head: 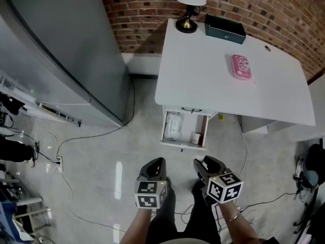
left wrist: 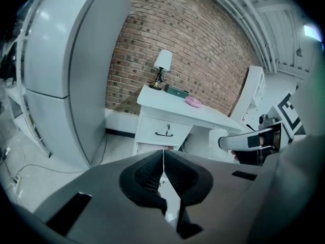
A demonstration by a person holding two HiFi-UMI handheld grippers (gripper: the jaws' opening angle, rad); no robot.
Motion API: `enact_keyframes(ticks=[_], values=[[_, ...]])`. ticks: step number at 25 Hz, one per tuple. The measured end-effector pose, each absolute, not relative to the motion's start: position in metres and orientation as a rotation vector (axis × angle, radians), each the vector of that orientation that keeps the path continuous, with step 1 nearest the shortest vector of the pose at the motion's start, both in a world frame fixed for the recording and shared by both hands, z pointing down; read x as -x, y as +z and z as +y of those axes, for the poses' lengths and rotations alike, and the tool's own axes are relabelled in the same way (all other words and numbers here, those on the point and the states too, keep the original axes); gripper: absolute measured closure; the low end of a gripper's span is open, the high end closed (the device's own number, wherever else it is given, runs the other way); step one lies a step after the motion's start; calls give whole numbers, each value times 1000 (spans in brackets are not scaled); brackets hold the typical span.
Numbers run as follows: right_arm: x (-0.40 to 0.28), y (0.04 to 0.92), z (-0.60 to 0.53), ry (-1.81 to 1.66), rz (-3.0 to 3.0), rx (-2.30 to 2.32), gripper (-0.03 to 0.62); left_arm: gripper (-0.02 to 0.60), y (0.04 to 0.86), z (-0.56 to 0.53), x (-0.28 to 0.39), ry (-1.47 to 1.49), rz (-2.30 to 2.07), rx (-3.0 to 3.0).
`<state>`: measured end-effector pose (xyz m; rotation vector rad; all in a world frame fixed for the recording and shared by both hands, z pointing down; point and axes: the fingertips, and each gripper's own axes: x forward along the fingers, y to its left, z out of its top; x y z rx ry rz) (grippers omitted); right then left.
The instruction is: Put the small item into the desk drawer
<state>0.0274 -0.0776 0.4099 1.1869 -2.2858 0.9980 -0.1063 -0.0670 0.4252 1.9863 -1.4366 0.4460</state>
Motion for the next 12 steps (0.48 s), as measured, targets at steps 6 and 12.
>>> enact_keyframes(ticks=[6,12], values=[[-37,446,-100,999,-2284,-1065,436,557,449,-82,103,414,-1539,-1895],[-51,490,-125,989,-2283,-978,436,557,485,-88,92,448,-1606,-1831]])
